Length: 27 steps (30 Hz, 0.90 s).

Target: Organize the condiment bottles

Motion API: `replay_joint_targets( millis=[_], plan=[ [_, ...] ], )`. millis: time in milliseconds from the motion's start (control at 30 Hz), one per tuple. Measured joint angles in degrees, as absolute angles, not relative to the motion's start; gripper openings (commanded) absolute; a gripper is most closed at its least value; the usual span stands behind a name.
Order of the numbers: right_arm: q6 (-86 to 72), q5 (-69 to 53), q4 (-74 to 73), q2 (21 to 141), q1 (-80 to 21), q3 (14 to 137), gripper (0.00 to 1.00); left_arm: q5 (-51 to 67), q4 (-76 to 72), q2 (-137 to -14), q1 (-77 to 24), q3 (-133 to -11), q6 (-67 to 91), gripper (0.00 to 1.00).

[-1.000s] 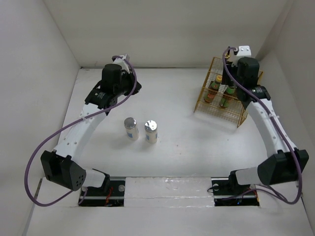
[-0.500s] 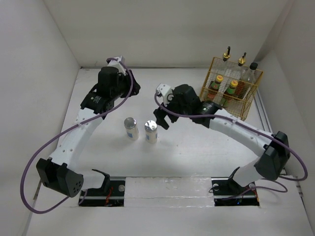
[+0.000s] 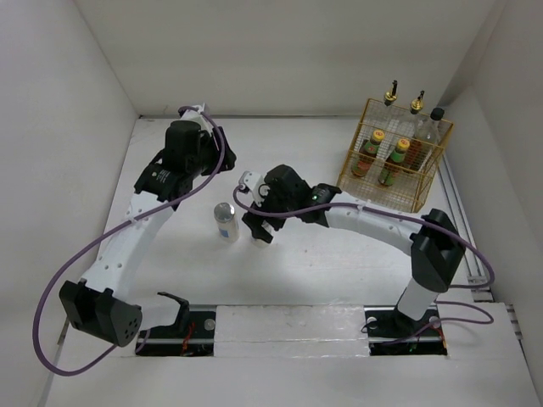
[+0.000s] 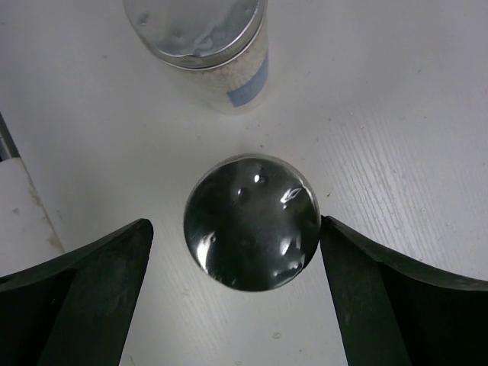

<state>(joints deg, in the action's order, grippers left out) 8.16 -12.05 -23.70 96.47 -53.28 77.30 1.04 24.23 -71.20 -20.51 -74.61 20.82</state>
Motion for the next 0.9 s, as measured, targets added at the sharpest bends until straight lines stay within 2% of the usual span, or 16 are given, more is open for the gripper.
replay_joint_targets(
  millis=[67, 100, 167, 200, 300, 600, 900],
  plan=[
    [8.1, -11.5, -23.1, 98.0, -53.3, 77.6, 0.85, 1.0, 24.4, -70.9, -20.5, -74.5, 20.8, 0.51],
    [8.2, -11.1, -22.7, 98.6, -53.3, 77.6, 0.76, 1.0, 24.4, -70.8, -20.5, -74.5, 20.8, 0.51],
    [8.2, -10.5, -22.2, 99.4, -53.3, 77.7, 0.64, 1.0, 24.4, -70.8, -20.5, -74.5, 20.8, 0.51],
    [8.0, -10.2, -22.2, 99.9, -53.3, 78.2, 0.51, 1.1, 24.4, -70.8, -20.5, -74.5, 20.8, 0.51],
    [7.6, -9.4, -22.4, 100.6, -53.3, 79.0, 0.33, 1.2, 23.8, -70.5, -20.5, -73.6, 20.8, 0.51],
    [7.7, -8.2, -28.6, 98.5, -48.4, 83.5, 0.25, 2.2, 23.3, -70.2, -20.5, -71.6, 20.9, 0.51],
    [7.8, -4.3, -32.3, 84.3, -23.8, 91.0, 0.25, 4.2, 22.3, -70.0, -20.5, -71.6, 21.5, 0.51]
  ],
)
